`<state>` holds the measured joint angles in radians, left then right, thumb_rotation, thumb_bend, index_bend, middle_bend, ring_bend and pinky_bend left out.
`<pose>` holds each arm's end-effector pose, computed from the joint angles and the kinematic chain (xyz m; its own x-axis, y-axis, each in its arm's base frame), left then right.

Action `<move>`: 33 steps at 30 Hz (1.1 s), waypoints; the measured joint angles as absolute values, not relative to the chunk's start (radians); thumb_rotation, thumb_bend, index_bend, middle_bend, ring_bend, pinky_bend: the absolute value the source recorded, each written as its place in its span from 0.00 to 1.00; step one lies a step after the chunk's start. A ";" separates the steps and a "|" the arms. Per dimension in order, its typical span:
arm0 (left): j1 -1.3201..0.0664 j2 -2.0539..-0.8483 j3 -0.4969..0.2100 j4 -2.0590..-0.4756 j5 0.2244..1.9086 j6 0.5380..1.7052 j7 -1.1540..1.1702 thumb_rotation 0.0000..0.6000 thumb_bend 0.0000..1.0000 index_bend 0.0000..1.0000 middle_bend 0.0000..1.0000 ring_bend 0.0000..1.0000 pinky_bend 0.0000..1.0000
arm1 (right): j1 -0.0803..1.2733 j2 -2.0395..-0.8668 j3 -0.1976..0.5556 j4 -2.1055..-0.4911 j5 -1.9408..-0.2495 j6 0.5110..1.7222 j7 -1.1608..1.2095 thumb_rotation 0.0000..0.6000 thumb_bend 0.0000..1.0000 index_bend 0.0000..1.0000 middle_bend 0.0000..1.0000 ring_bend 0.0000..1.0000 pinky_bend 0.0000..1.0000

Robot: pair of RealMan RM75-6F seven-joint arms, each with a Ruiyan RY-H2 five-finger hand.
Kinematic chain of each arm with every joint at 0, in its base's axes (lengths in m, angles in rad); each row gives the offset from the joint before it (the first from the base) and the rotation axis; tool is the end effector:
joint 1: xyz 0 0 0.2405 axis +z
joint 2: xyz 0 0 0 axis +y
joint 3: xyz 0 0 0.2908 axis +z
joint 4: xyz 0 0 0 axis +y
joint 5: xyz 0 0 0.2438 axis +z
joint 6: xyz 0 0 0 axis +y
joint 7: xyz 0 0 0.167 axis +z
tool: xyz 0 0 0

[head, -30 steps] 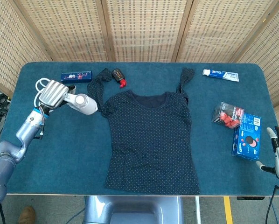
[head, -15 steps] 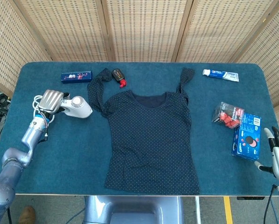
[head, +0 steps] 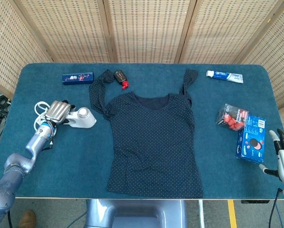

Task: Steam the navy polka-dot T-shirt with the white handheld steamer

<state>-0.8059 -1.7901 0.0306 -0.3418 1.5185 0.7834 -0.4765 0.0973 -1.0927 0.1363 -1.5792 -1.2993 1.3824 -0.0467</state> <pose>-0.3283 0.5068 -0.0137 0.6405 0.2353 0.7310 0.7640 -0.2919 -0.5755 -0.3901 -0.2330 0.1703 0.4508 -0.0139 0.8925 -0.8772 0.1778 0.4459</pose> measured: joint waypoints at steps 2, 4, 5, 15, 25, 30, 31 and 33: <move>-0.803 -1.773 0.026 -0.383 1.512 0.776 -0.467 1.00 0.00 0.00 0.00 0.00 0.00 | 0.097 -1.091 0.135 -1.582 -1.303 1.385 -0.046 1.00 0.00 0.05 0.00 0.00 0.00; -0.801 -1.755 0.021 -0.425 1.506 0.772 -0.463 1.00 0.00 0.00 0.00 0.00 0.00 | 0.096 -1.090 0.135 -1.585 -1.306 1.387 -0.045 1.00 0.00 0.05 0.00 0.00 0.00; -0.799 -1.741 0.017 -0.457 1.502 0.772 -0.462 1.00 0.00 0.00 0.00 0.00 0.00 | 0.096 -1.089 0.134 -1.586 -1.307 1.388 -0.045 1.00 0.00 0.05 0.00 0.00 0.00; -0.765 -1.558 -0.011 -0.780 1.459 0.793 -0.383 1.00 0.00 0.00 0.00 0.00 0.00 | 0.092 -1.082 0.129 -1.598 -1.327 1.400 -0.037 1.00 0.00 0.05 0.00 0.00 0.00; -0.706 -1.428 -0.053 -1.030 1.346 0.824 -0.127 1.00 0.00 0.00 0.00 0.00 0.00 | 0.087 -1.076 0.118 -1.619 -1.363 1.421 -0.036 1.00 0.00 0.05 0.00 0.00 0.00; -0.680 -1.385 -0.063 -1.109 1.327 0.856 -0.094 1.00 0.00 0.00 0.00 0.00 0.00 | 0.079 -1.068 0.112 -1.633 -1.385 1.441 -0.029 1.00 0.00 0.05 0.00 0.00 0.00; -0.675 -1.375 -0.064 -1.125 1.326 0.867 -0.089 1.00 0.00 0.00 0.00 0.00 0.00 | 0.077 -1.066 0.111 -1.636 -1.389 1.445 -0.027 1.00 0.00 0.05 0.00 0.00 0.00; -0.662 -1.348 -0.066 -1.166 1.327 0.894 -0.078 1.00 0.00 0.00 0.00 0.00 0.00 | 0.074 -1.062 0.109 -1.641 -1.397 1.452 -0.023 1.00 0.00 0.05 0.00 0.00 0.00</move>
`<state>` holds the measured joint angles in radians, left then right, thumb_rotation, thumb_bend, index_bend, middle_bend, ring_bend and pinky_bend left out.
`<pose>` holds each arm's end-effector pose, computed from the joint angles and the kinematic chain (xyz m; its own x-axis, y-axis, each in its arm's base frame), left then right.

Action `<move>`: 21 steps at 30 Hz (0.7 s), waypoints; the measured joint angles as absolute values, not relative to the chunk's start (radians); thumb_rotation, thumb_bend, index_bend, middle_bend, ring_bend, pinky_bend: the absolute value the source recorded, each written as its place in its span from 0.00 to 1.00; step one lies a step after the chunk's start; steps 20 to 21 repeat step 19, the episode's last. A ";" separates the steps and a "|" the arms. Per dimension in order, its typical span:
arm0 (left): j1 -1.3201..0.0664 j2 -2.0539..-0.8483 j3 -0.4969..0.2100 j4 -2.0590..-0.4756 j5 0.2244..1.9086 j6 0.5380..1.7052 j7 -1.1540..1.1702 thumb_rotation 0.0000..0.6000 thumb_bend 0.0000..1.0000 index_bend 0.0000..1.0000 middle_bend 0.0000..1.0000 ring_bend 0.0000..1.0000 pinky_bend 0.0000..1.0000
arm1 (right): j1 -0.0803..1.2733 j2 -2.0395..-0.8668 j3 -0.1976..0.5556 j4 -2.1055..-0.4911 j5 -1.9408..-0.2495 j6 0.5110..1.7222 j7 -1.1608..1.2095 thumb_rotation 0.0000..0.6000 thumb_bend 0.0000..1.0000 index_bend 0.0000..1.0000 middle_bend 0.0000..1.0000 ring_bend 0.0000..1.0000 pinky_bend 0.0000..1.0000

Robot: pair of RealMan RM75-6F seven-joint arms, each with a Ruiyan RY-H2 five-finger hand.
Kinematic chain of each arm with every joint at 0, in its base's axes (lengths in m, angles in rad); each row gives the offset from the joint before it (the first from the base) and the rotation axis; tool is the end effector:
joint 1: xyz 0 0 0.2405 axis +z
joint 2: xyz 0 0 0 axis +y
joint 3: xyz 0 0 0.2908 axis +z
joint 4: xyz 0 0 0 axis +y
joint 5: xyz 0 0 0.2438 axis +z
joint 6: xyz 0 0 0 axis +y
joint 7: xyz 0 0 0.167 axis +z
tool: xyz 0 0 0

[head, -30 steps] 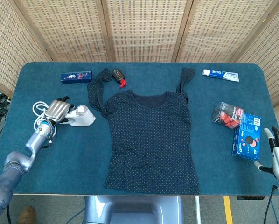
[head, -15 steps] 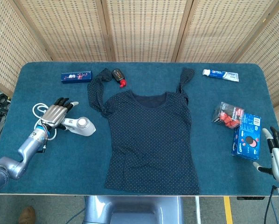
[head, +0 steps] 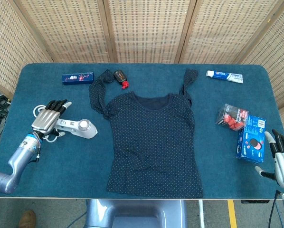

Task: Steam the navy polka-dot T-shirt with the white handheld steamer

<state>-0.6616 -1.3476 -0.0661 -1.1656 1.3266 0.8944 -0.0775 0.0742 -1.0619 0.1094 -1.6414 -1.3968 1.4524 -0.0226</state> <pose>-0.3139 0.4300 0.0504 0.5500 0.2467 0.7979 0.8311 -0.2559 -0.4937 -0.3671 -0.2191 0.1727 0.4261 0.0203 0.9044 -0.9011 0.0978 0.4224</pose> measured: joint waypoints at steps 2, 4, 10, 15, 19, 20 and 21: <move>-0.644 -1.315 -0.068 -1.214 1.329 0.931 -0.066 1.00 0.00 0.00 0.00 0.00 0.00 | 0.070 -1.058 0.107 -1.647 -1.407 1.462 -0.017 1.00 0.00 0.05 0.00 0.00 0.00; -0.625 -1.285 -0.069 -1.262 1.332 0.971 -0.055 1.00 0.00 0.00 0.00 0.00 0.00 | 0.066 -1.051 0.105 -1.653 -1.416 1.471 -0.008 1.00 0.00 0.05 0.00 0.00 0.00; -0.527 -1.203 -0.068 -1.426 1.338 1.156 0.023 1.00 0.00 0.00 0.00 0.00 0.00 | 0.058 -1.044 0.100 -1.661 -1.438 1.491 -0.002 1.00 0.00 0.06 0.00 0.00 0.00; -0.407 -1.184 -0.056 -1.549 1.324 1.351 0.175 1.00 0.00 0.00 0.00 0.00 0.00 | 0.052 -1.041 0.090 -1.663 -1.460 1.499 0.002 1.00 0.00 0.06 0.00 0.00 0.00; -0.335 -1.183 -0.044 -1.628 1.319 1.451 0.242 1.00 0.00 0.00 0.00 0.00 0.00 | 0.052 -1.040 0.084 -1.663 -1.471 1.501 0.004 1.00 0.00 0.06 0.00 0.00 0.00; -0.335 -1.183 -0.044 -1.628 1.319 1.451 0.242 1.00 0.00 0.00 0.00 0.00 0.00 | 0.052 -1.040 0.084 -1.663 -1.471 1.501 0.004 1.00 0.00 0.06 0.00 0.00 0.00; -0.335 -1.183 -0.044 -1.628 1.319 1.451 0.242 1.00 0.00 0.00 0.00 0.00 0.00 | 0.052 -1.040 0.084 -1.663 -1.471 1.501 0.004 1.00 0.00 0.06 0.00 0.00 0.00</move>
